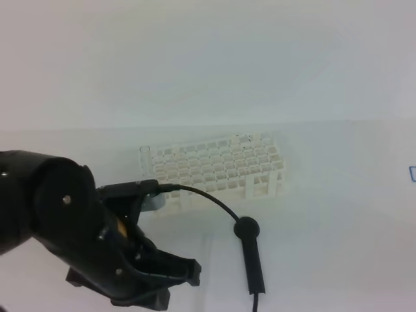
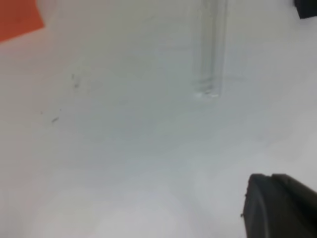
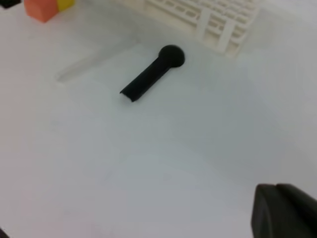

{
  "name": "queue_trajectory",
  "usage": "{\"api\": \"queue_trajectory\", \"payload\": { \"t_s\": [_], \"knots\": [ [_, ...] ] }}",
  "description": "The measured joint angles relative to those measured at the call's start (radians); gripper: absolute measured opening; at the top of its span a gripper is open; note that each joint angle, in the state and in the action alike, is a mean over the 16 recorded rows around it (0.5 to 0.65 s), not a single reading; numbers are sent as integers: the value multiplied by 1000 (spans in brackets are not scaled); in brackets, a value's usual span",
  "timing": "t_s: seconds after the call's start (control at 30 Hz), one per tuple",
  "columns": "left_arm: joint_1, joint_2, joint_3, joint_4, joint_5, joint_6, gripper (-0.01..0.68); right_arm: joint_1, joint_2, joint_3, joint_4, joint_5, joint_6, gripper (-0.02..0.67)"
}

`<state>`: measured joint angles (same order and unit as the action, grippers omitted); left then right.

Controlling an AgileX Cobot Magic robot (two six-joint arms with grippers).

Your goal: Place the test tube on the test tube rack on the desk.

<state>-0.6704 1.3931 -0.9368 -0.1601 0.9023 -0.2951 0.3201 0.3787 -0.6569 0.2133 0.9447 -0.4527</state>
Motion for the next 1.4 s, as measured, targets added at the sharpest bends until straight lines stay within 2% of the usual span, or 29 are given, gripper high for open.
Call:
{"api": "queue_trajectory", "payload": {
  "t_s": [0.2,0.43,0.53,0.83,1.0,1.07,1.4],
  "knots": [
    [-55,100,-25,79,-9,-57,-1,70,81,-18,-20,-20,24,1],
    [-96,225,-100,159,-13,-113,23,86,106,-18,-24,-64,31,31],
    [-101,272,-145,185,-6,-131,63,86,107,-18,-27,-79,31,47],
    [-100,396,-263,195,3,-167,292,86,107,-18,-41,-102,29,84],
    [-99,456,-295,186,2,-188,386,86,107,-18,-47,-110,27,87],
    [-98,477,-303,177,0,-196,409,86,107,-18,-48,-114,25,87],
    [-98,551,-313,167,-6,-210,407,86,107,-18,-50,-131,21,87]
  ]
}}
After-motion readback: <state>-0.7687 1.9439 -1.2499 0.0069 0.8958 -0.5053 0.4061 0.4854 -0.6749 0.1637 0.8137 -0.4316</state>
